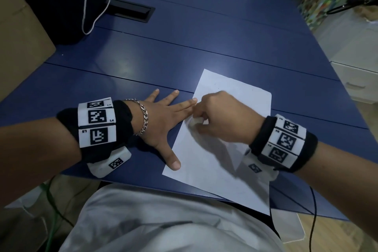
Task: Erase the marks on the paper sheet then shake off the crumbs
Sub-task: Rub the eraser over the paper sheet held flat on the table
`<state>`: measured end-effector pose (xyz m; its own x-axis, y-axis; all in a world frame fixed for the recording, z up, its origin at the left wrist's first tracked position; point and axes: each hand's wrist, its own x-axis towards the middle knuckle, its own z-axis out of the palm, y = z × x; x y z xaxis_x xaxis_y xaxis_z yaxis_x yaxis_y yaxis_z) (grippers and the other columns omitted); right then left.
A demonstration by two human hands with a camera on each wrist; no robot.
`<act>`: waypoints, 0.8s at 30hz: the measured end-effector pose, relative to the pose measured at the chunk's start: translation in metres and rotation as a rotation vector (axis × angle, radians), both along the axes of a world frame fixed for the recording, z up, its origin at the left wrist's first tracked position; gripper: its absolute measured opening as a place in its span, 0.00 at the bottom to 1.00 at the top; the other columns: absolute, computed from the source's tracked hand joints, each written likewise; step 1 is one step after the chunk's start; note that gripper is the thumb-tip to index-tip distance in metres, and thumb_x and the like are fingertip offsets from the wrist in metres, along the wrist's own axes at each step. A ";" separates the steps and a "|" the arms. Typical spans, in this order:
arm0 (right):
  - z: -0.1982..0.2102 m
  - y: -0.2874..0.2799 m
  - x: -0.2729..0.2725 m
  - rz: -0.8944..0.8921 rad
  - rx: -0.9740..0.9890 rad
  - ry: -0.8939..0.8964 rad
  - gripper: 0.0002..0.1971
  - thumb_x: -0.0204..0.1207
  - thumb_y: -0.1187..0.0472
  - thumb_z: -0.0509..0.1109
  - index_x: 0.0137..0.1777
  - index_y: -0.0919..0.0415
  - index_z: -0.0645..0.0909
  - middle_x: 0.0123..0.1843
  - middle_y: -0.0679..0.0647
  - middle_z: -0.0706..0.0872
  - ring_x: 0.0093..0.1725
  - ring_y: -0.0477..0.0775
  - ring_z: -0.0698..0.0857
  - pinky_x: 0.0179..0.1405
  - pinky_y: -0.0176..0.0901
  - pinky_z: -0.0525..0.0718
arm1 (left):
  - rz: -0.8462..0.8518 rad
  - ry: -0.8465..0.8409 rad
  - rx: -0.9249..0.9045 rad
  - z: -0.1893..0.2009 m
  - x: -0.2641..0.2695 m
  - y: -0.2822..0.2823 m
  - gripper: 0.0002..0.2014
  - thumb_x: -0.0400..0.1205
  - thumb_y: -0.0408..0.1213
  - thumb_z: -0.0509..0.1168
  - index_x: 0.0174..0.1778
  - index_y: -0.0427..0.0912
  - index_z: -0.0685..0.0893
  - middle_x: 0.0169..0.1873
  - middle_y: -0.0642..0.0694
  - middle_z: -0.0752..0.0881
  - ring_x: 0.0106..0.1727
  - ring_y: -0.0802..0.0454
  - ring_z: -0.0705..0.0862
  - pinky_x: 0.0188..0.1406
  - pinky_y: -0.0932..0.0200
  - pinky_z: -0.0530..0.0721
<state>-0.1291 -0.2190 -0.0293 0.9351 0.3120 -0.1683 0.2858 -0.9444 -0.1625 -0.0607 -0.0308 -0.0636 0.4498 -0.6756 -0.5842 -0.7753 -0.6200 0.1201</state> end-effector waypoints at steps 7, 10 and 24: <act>0.001 0.023 -0.013 0.074 -0.017 0.070 0.09 0.75 0.53 0.73 0.38 0.57 0.88 0.38 0.53 0.88 0.39 0.59 0.84 0.42 0.53 0.86 | -0.014 0.010 -0.015 -0.002 0.002 0.001 0.79 0.51 0.88 0.71 0.85 0.69 0.23 0.85 0.68 0.22 0.87 0.42 0.21 0.83 0.19 0.32; 0.003 0.008 -0.002 -0.064 0.004 0.025 0.10 0.75 0.51 0.74 0.41 0.57 0.89 0.39 0.54 0.89 0.40 0.59 0.86 0.45 0.54 0.89 | -0.009 -0.005 0.008 -0.003 0.001 0.001 0.79 0.52 0.88 0.70 0.86 0.66 0.22 0.84 0.69 0.22 0.87 0.44 0.21 0.84 0.20 0.31; -0.003 0.016 -0.021 -0.011 0.014 0.068 0.09 0.75 0.52 0.73 0.41 0.57 0.88 0.40 0.55 0.90 0.40 0.58 0.87 0.44 0.54 0.88 | -0.008 -0.009 0.045 0.002 -0.001 -0.001 0.80 0.54 0.88 0.70 0.85 0.62 0.20 0.84 0.68 0.20 0.87 0.44 0.21 0.84 0.21 0.33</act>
